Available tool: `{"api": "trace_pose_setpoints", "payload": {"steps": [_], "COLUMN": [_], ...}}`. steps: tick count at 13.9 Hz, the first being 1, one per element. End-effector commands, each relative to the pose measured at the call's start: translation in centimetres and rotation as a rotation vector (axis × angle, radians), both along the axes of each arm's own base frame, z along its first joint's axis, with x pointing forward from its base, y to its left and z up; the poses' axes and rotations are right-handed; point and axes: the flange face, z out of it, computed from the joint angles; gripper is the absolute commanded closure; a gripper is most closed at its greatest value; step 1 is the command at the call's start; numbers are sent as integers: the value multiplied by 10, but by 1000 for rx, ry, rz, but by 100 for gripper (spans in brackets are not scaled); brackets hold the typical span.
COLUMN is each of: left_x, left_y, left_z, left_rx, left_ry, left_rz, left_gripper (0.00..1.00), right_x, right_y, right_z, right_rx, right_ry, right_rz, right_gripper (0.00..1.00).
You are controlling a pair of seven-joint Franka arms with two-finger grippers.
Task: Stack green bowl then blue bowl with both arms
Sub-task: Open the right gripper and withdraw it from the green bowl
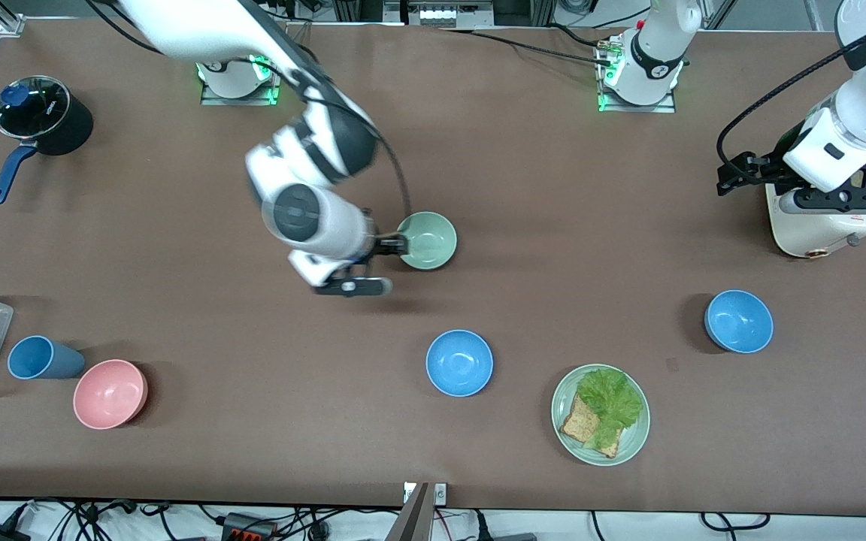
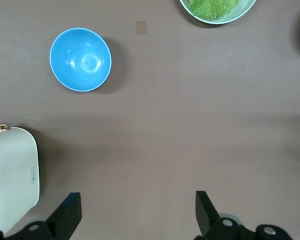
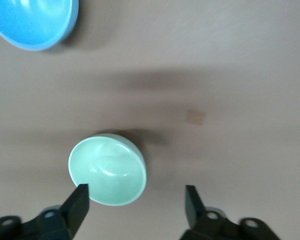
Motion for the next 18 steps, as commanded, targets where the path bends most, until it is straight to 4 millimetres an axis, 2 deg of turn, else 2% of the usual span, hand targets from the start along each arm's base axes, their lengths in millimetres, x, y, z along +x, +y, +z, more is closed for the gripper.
{"api": "trace_pose_setpoints", "payload": {"steps": [1,4,6,7,9,11,13,14,16,18], "left_x": [6,6,10,9,10,14,18,18,20,24], "left_y": [11,11,12,12,10,2,2,3,12,16], "left_z": [3,2,2,2,5,5,1,0,-5,-15], "left_rx": [-21,-20,-21,-21,-21,-16,-17,-16,-15,-13], "left_ry": [9,11,13,20,17,40,63,65,73,88], "left_rz": [-34,-34,-33,-33,-36,-54,-49,-46,-44,-40], "left_gripper": [0,0,0,0,0,0,0,0,0,0], "right_x": [21,43,47,48,55,60,60,59,56,46], "right_y": [-62,-147,-197,-215,-259,-295,-320,-333,-372,-394], "right_z": [66,114,122,123,139,149,149,157,178,201], "right_rx": [9,-22,-104,-131,-138,-135,-141,-143,-162,-189], "right_ry": [-40,-121,-118,-110,-127,-139,-123,-119,-136,-174], "right_rz": [-81,-168,-144,-116,-124,-170,-153,-129,-85,-31], "right_gripper": [0,0,0,0,0,0,0,0,0,0]}}
